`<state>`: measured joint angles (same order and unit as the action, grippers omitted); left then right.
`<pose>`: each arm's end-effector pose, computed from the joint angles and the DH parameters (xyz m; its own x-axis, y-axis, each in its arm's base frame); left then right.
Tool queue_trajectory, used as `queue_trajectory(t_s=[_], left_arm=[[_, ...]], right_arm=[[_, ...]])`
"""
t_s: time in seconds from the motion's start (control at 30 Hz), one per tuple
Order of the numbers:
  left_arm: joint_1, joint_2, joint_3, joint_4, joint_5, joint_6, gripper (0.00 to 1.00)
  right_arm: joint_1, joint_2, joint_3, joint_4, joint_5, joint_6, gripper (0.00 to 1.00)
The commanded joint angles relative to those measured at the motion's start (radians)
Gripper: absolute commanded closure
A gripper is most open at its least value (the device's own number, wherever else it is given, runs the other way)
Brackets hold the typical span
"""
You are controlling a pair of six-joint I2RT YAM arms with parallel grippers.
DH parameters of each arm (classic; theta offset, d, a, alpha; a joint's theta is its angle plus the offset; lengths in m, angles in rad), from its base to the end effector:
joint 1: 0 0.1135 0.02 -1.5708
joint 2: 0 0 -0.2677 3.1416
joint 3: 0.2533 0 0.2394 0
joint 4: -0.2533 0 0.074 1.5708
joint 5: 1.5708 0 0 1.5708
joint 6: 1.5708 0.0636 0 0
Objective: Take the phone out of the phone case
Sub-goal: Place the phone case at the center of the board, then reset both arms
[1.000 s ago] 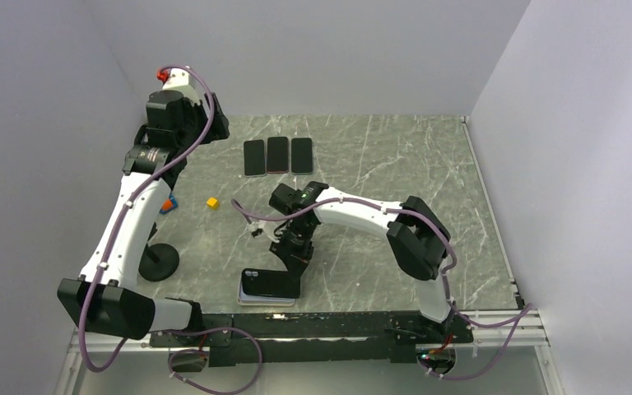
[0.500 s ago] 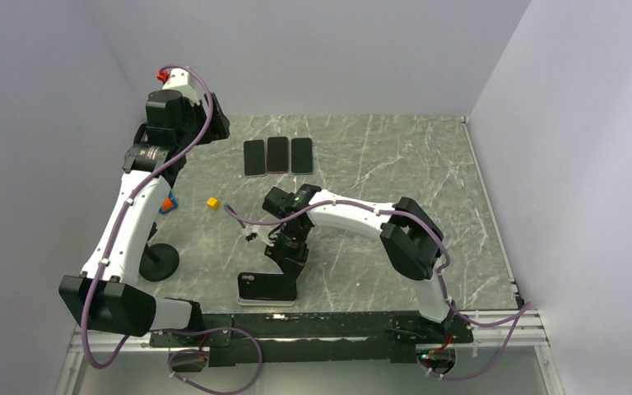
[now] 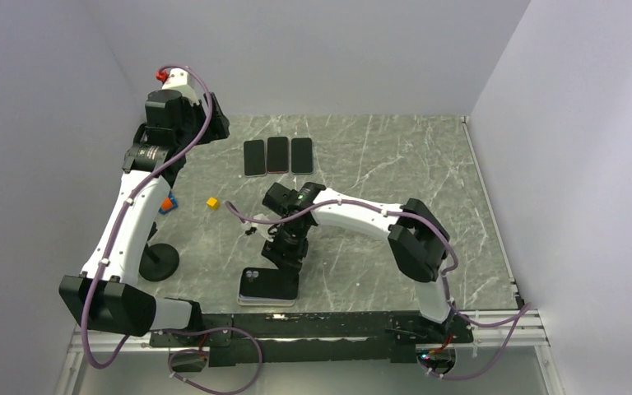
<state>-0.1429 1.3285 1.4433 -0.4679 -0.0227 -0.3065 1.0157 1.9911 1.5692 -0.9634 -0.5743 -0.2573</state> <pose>0.3053 -0.0425 0.4119 -0.3629 -0.2525 -0.8969 0.0124 0.9612 -0.2756 0.1755 0.3486 0.1925 -0.3059 -0.8987 -0.3142 -0.8729 0.1330 0.4694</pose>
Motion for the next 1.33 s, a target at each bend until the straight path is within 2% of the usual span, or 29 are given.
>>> queue_trajectory(t_s=[0.0,0.03,0.2,0.27,0.4,0.5,0.67,0.83,1.0,1.07,1.17,1.3], left_arm=[[0.006,-0.008,0.014,0.043,0.014,-0.011,0.21],[0.006,-0.008,0.014,0.042,0.014,-0.012,0.21],[0.006,-0.008,0.012,0.045,0.026,-0.01,0.21],[0.006,-0.008,0.01,0.047,0.036,-0.011,0.21],[0.006,-0.016,0.001,0.062,0.06,-0.009,0.2],[0.003,-0.026,-0.005,0.073,0.075,-0.003,0.2],[-0.021,-0.04,-0.008,0.075,0.037,0.022,0.19],[-0.093,-0.069,-0.028,0.103,0.01,0.07,0.19],[-0.201,-0.146,-0.08,0.172,-0.085,0.153,0.17],[-0.225,-0.198,-0.116,0.211,-0.101,0.17,0.17],[-0.243,-0.305,-0.196,0.274,-0.129,0.183,0.16],[-0.247,-0.433,-0.322,0.333,-0.168,0.198,0.14]], right_arm=[[0.005,-0.096,-0.011,0.068,0.088,0.023,0.42],[0.005,-0.105,-0.017,0.077,0.11,0.029,0.41],[0.004,-0.18,-0.072,0.16,0.257,0.085,0.06],[0.001,-0.227,-0.108,0.23,0.323,0.118,0.01],[-0.036,-0.347,-0.215,0.395,0.514,0.245,0.0],[-0.095,-0.481,-0.355,0.553,0.669,0.419,0.0],[-0.272,-0.758,-0.594,0.726,0.739,0.667,0.0],[-0.31,-1.0,-0.671,0.625,1.087,0.762,0.0],[-0.31,-1.165,-0.603,0.498,1.356,0.772,0.0],[-0.31,-1.218,-0.556,0.483,1.388,0.732,0.0],[-0.311,-1.288,-0.542,0.507,1.351,0.643,0.0],[-0.31,-1.295,-0.507,0.448,1.352,0.645,0.0]])
